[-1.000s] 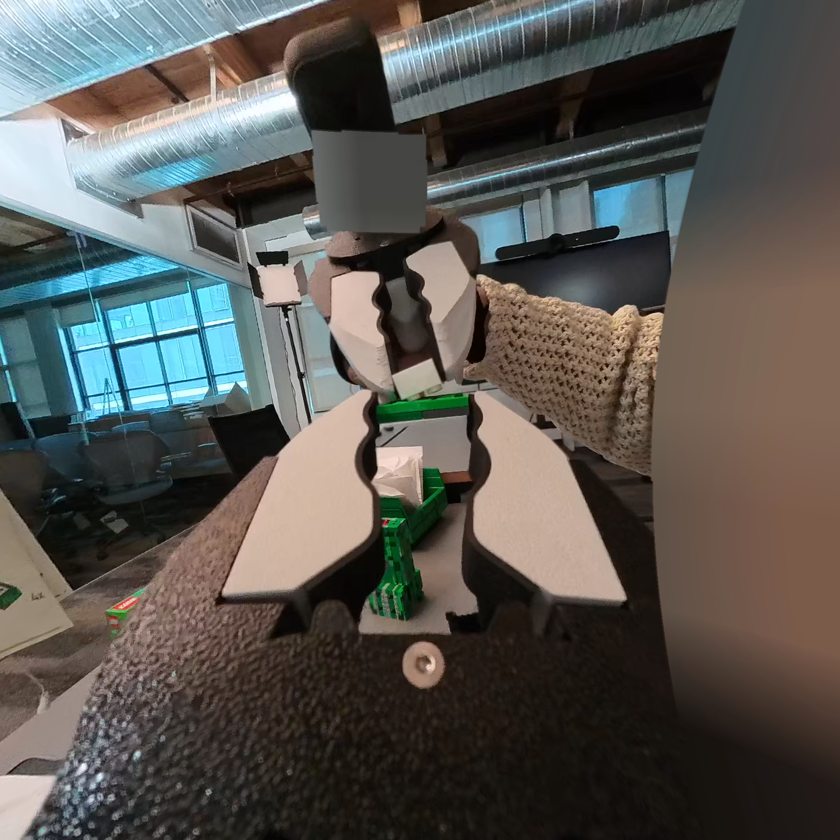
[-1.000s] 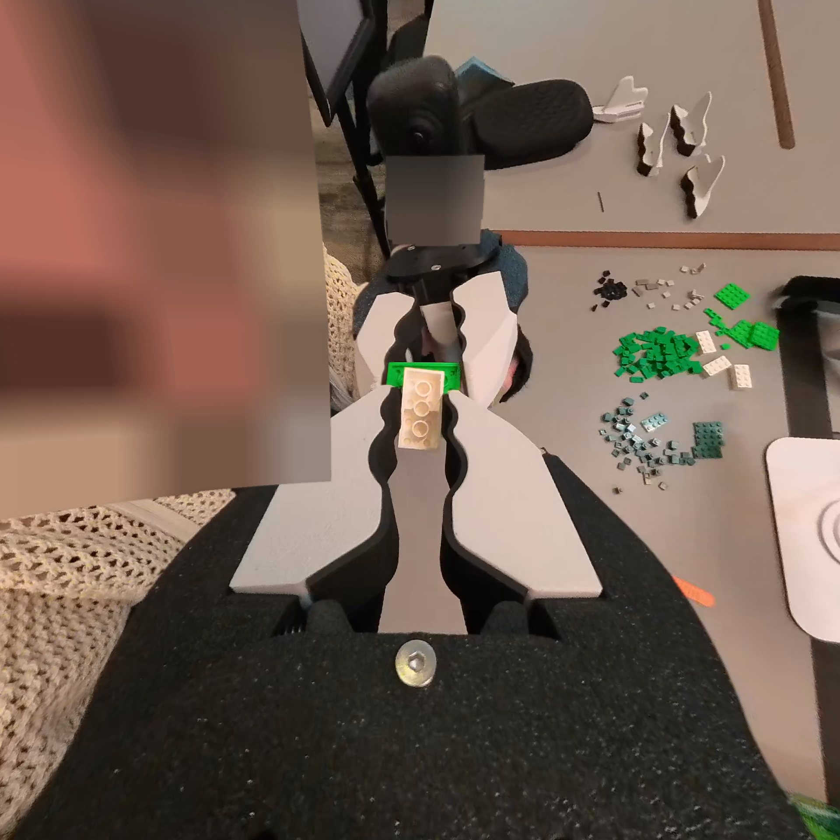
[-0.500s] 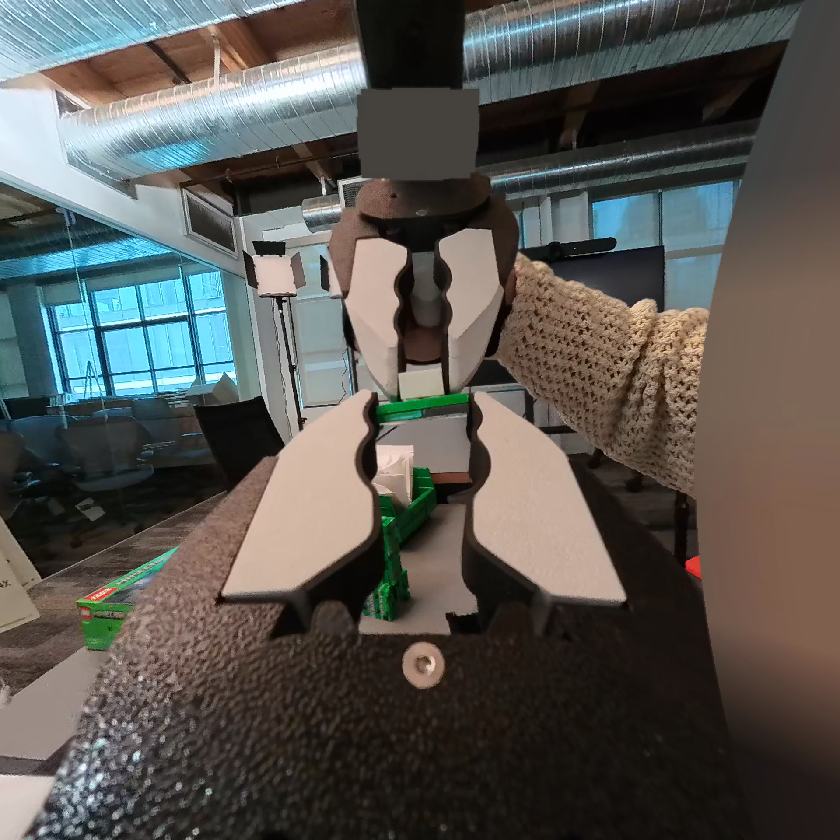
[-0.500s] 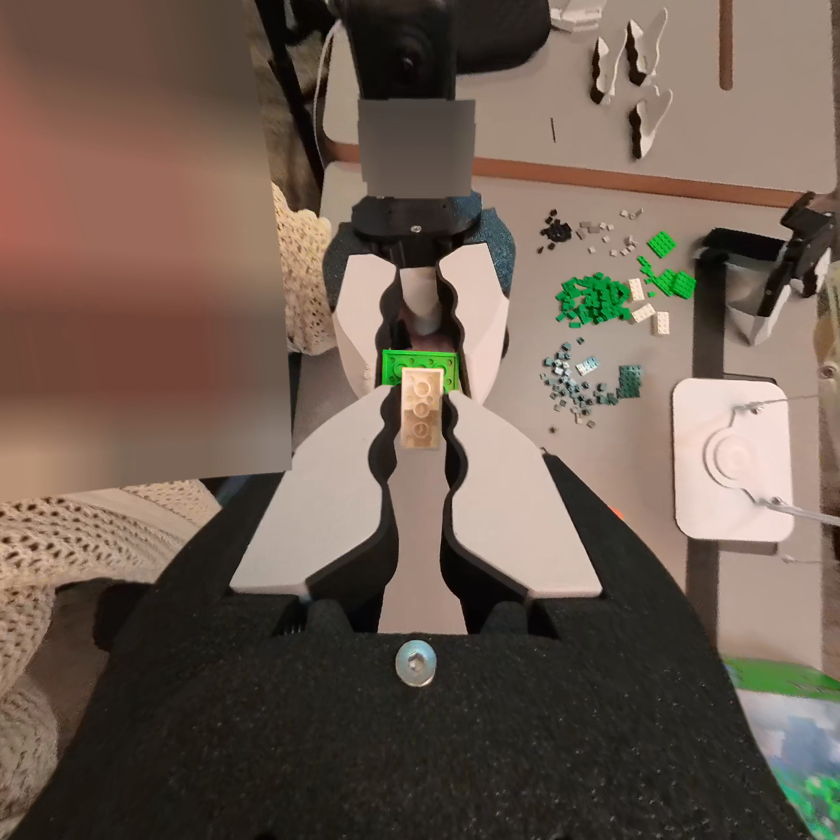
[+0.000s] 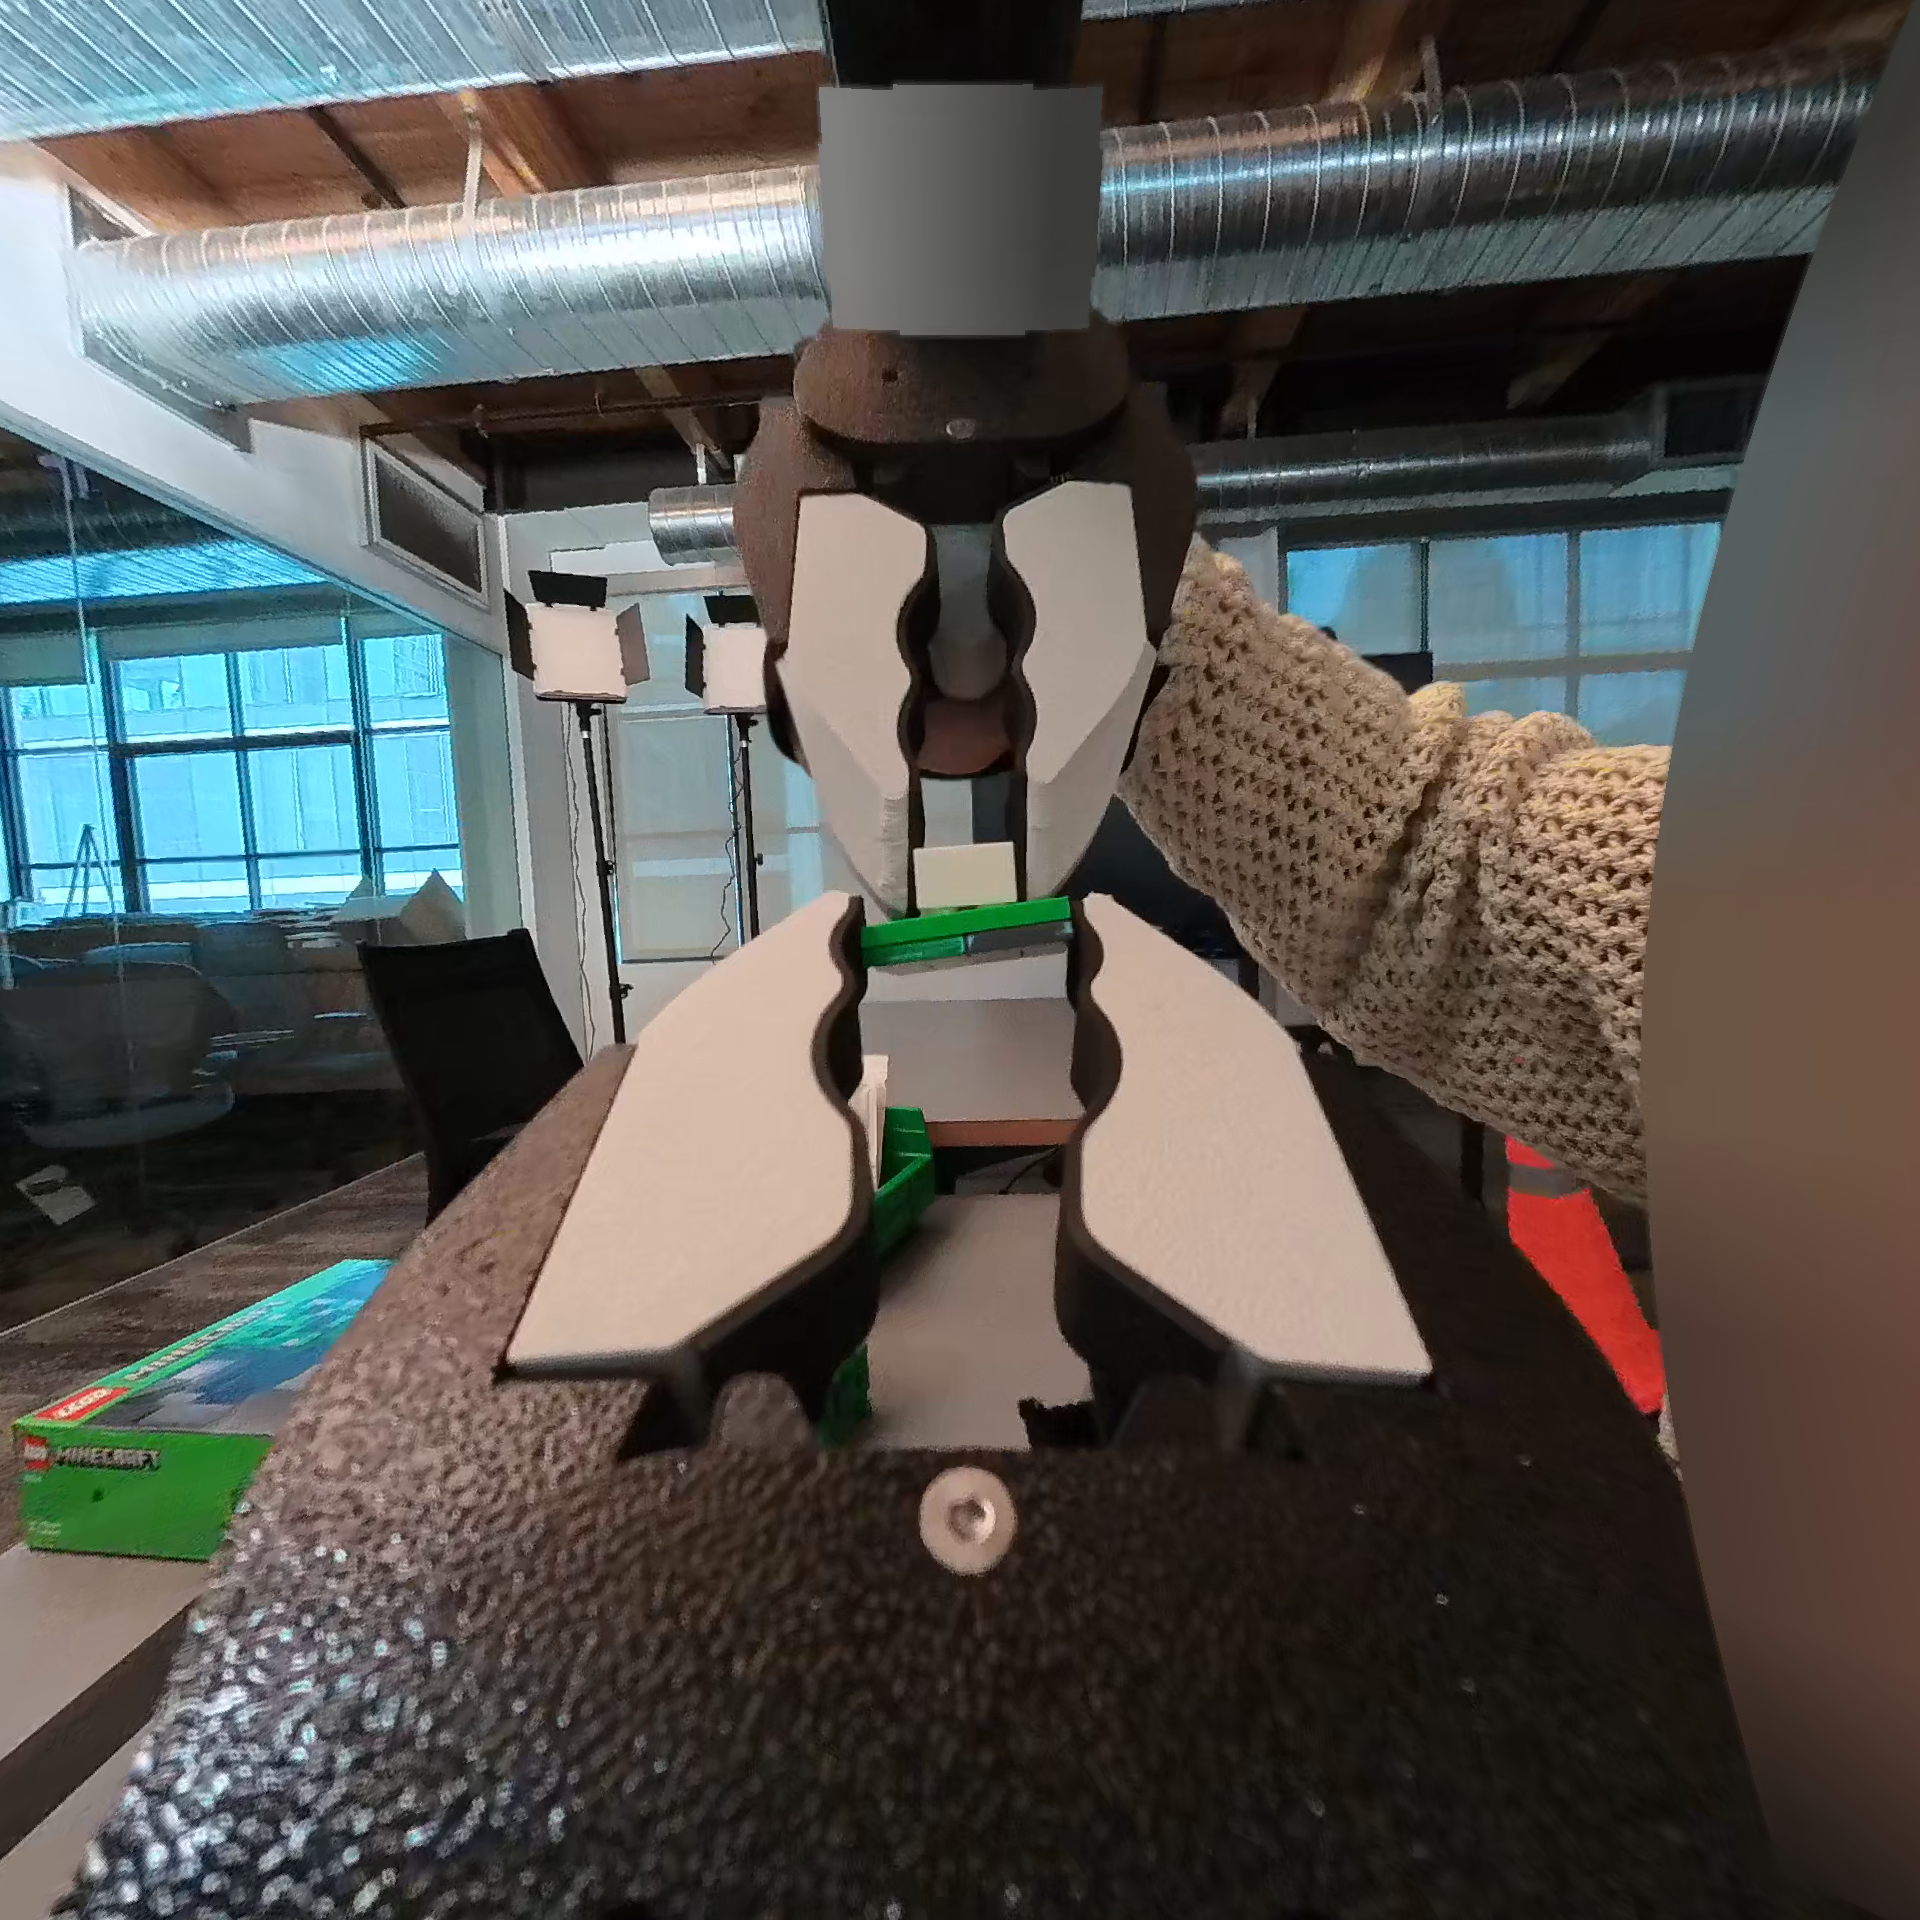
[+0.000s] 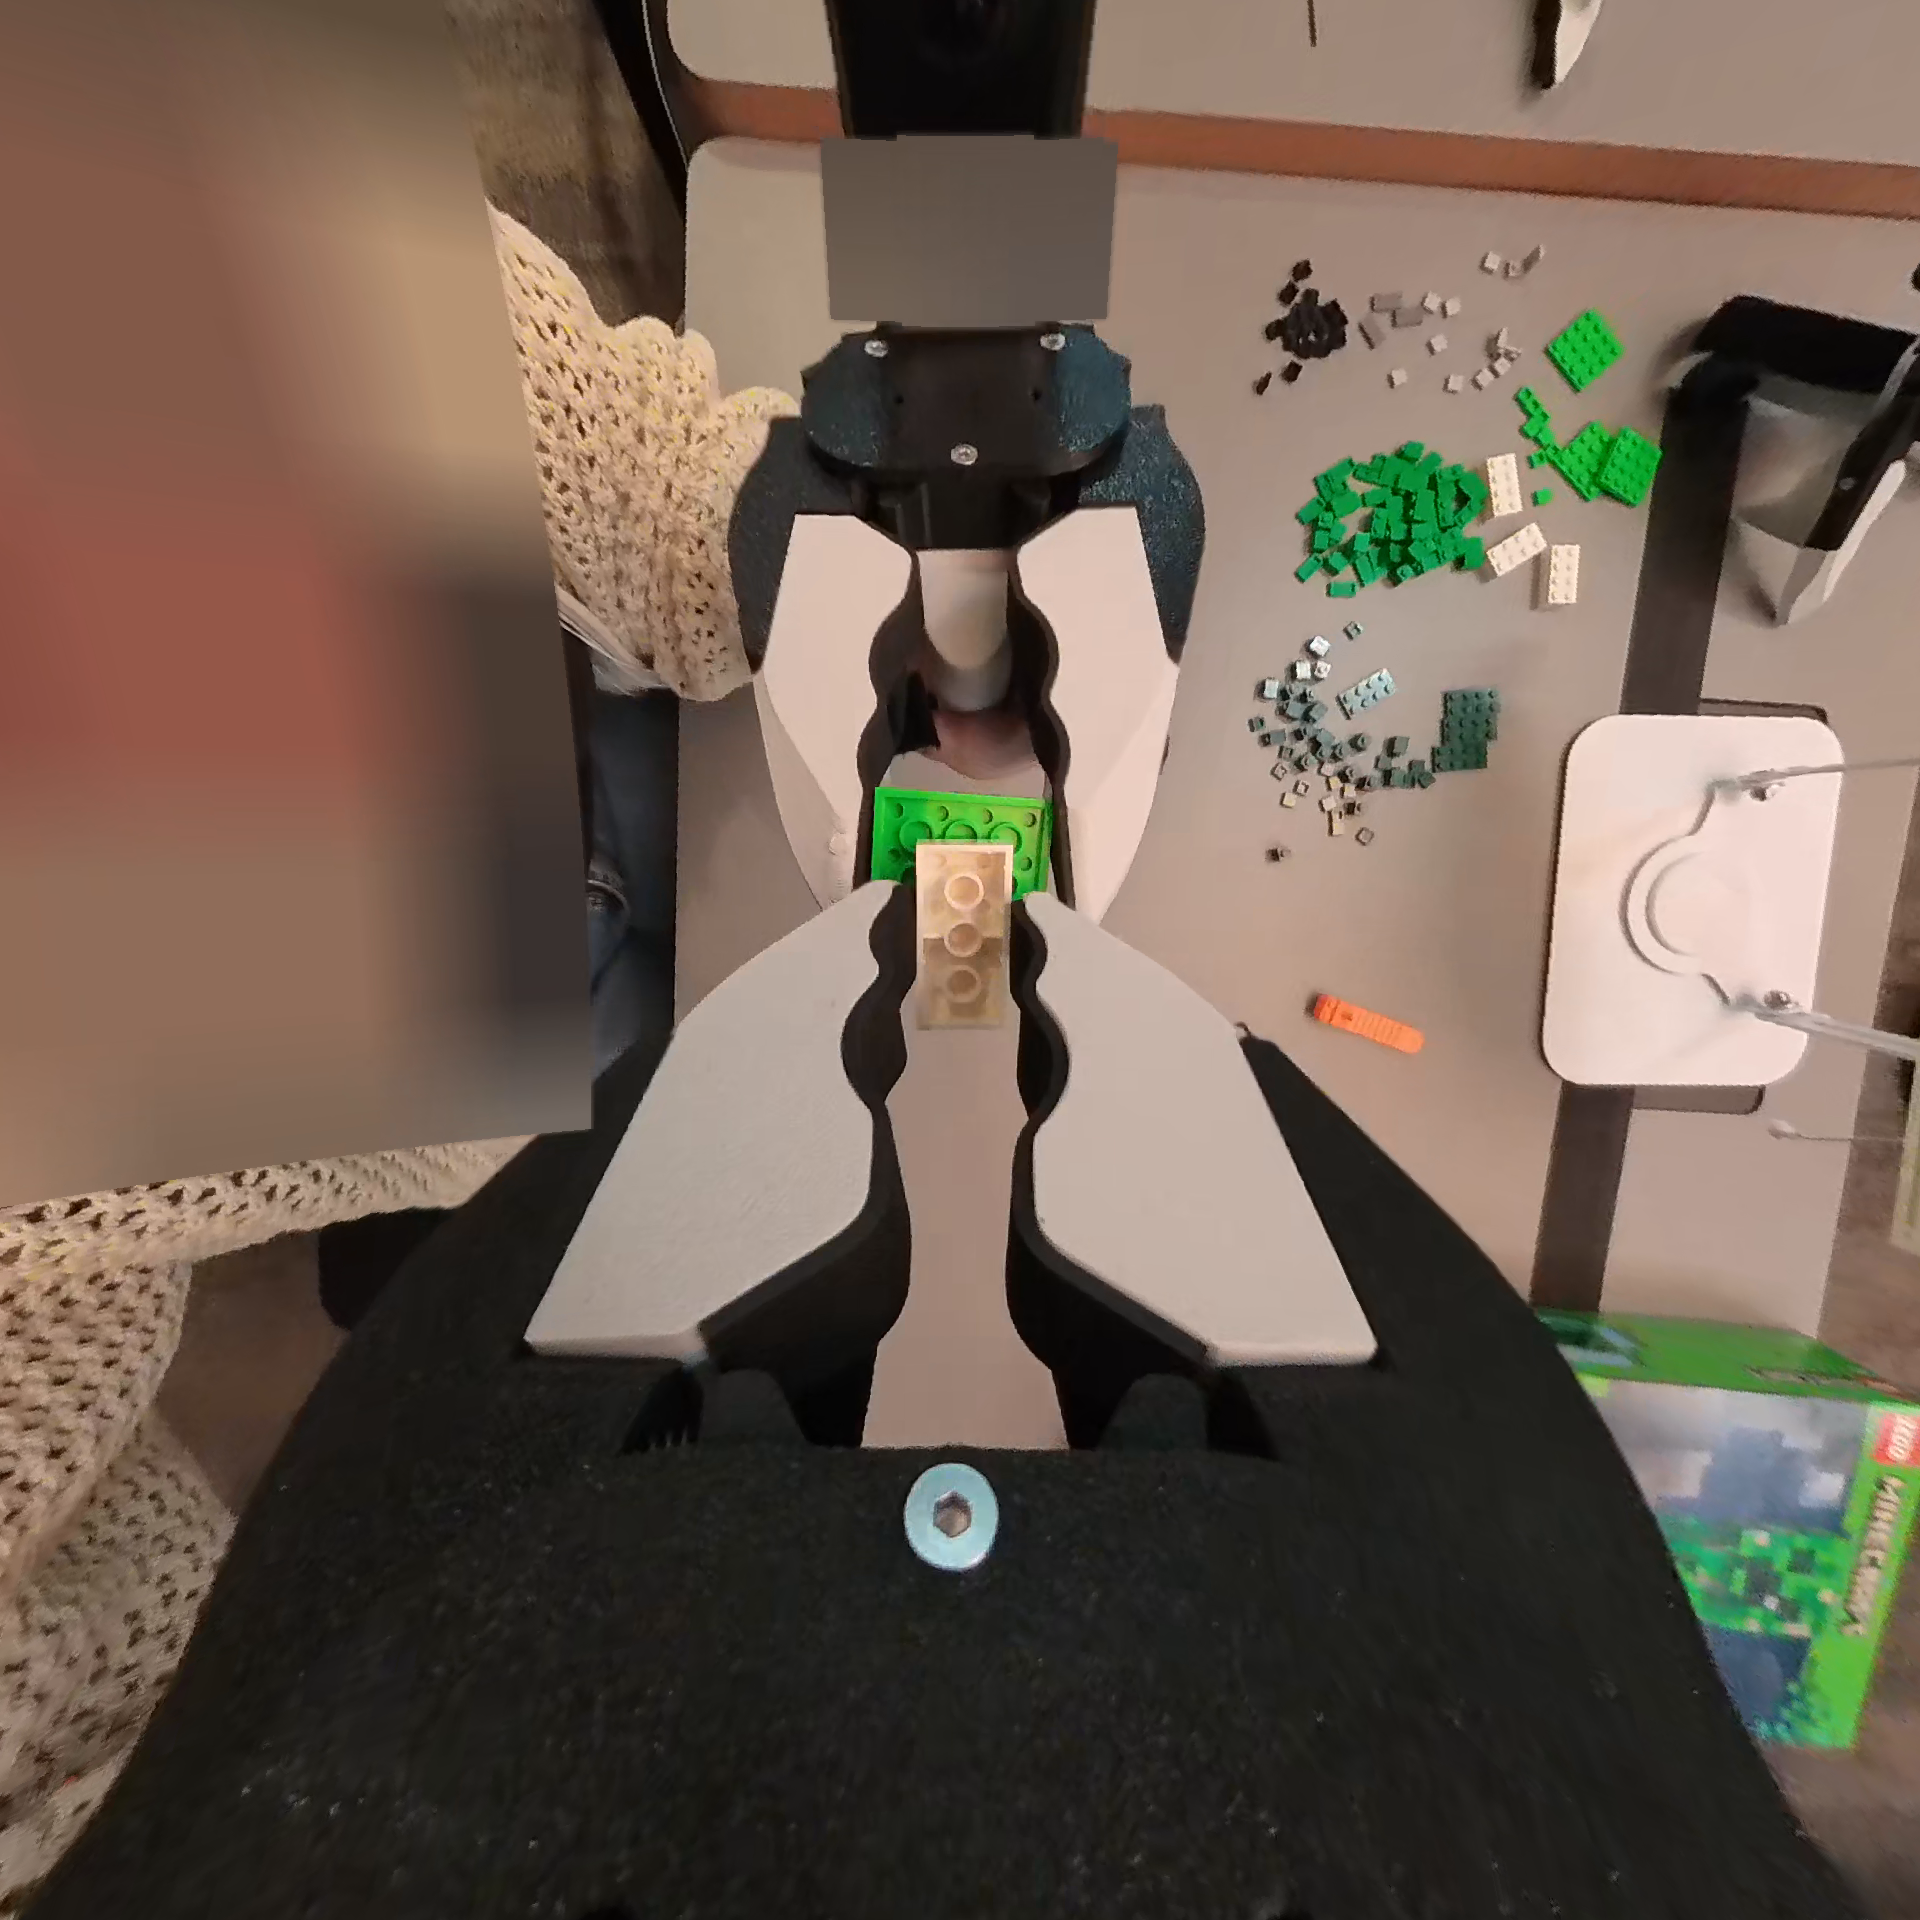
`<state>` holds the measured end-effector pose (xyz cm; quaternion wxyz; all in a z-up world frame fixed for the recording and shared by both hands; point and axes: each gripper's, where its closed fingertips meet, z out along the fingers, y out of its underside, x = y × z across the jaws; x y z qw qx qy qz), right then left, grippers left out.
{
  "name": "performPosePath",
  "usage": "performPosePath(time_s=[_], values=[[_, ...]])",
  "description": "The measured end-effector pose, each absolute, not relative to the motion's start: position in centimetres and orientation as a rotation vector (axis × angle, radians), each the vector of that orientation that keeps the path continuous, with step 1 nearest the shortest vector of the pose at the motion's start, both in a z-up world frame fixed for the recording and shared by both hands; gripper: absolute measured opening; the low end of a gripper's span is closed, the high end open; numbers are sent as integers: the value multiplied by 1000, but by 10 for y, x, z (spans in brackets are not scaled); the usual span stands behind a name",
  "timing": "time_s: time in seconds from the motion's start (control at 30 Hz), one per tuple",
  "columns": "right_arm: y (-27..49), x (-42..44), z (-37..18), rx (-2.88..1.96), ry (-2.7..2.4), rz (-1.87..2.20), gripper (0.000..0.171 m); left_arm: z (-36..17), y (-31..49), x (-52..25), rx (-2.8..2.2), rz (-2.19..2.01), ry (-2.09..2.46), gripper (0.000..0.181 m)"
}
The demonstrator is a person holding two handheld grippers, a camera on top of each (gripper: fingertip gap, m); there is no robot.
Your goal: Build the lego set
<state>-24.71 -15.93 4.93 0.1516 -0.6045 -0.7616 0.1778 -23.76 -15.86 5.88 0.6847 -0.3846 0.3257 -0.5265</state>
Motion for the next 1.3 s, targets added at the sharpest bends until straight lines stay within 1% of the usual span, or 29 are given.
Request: performPosePath(time_s=[0.2, 1.3], values=[[-160, -247, 51, -1798, -2189, 503, 17, 60, -159, -238, -843, -1217, 716, 36], [-163, -252, 59, -1786, -2255, 349, 17, 65, -161, -244, -797, -1188, 696, 36]])
